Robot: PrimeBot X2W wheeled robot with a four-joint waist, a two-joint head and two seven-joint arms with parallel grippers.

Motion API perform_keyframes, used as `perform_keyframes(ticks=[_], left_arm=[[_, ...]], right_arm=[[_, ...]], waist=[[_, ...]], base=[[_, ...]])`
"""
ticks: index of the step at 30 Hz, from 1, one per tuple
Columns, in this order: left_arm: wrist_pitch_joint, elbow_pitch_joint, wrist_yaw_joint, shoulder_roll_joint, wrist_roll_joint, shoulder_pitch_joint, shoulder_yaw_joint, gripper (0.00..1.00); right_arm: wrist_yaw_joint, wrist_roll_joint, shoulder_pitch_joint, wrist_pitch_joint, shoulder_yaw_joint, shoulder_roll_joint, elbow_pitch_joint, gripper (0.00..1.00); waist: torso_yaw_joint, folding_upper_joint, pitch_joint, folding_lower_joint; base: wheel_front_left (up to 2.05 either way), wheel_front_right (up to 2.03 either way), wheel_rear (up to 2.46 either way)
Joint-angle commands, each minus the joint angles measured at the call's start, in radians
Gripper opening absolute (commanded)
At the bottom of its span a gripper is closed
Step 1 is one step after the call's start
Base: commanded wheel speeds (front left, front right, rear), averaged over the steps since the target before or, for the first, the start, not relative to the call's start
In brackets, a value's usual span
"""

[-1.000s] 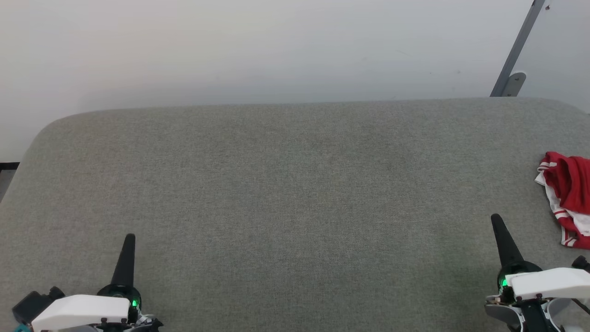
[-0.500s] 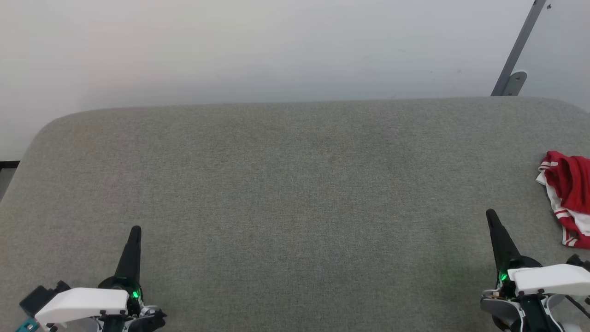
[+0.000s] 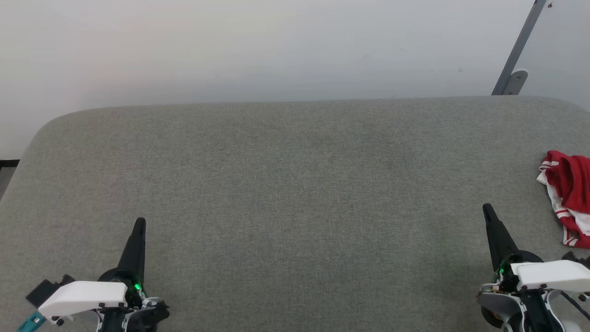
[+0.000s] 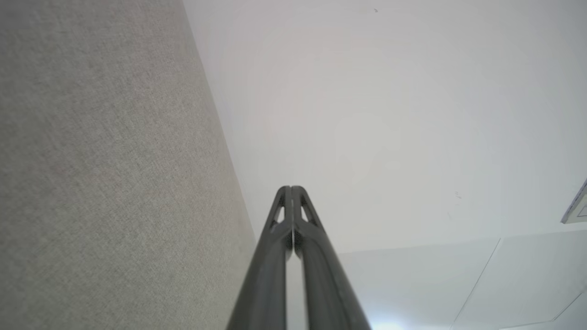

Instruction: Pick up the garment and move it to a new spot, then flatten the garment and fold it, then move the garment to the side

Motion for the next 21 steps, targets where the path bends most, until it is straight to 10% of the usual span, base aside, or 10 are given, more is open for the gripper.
perform_keyframes(ticks=[1, 21], left_arm=[[0.004, 0.001, -0.005, -0.002, -0.018, -0.016, -0.001, 0.00], [0.028, 0.012, -0.006, -0.011, -0.091, -0.038, -0.001, 0.00]], right_arm=[[0.000, 0.013, -0.010, 0.005, -0.005, 0.005, 0.003, 0.00], [0.000, 0.099, -0.019, 0.029, -0.007, 0.016, 0.006, 0.00]], waist=[[0.000, 0.0000, 0.000, 0.0000], [0.001, 0.0000, 0.003, 0.0000]], base=[[0.00, 0.00, 0.00], [0.00, 0.00, 0.00]])
